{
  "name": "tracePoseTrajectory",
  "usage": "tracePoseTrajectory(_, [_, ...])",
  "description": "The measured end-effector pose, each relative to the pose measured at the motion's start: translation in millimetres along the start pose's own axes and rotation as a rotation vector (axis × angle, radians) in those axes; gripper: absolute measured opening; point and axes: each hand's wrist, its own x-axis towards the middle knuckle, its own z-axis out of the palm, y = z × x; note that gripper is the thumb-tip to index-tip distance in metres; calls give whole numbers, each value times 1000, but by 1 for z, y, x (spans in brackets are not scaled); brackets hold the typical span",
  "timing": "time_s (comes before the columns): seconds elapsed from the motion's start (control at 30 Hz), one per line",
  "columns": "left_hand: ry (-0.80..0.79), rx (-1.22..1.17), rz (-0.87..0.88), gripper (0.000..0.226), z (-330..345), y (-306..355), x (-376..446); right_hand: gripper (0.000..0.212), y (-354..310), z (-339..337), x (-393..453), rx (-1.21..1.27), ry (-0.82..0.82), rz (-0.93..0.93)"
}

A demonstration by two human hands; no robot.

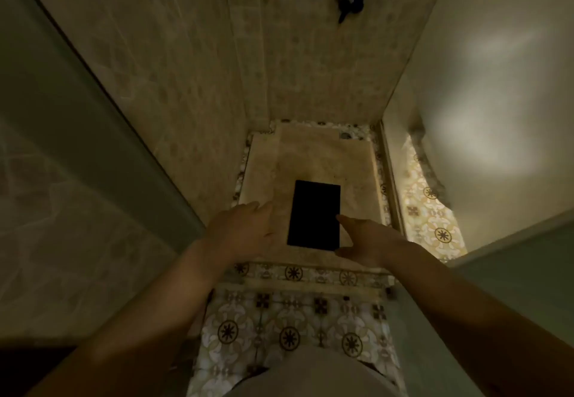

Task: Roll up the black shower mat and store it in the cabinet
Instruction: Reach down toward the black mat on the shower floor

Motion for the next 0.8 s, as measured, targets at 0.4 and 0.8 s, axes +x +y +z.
tracePoseTrajectory(0.4, [-15,-38,-14,71,8,-23,47,89,10,-6,47,22,-24,-10])
tracePoseTrajectory(0.8, [5,6,-157,79,-15,-9,170,87,85,-73,152,-109,-84,-90])
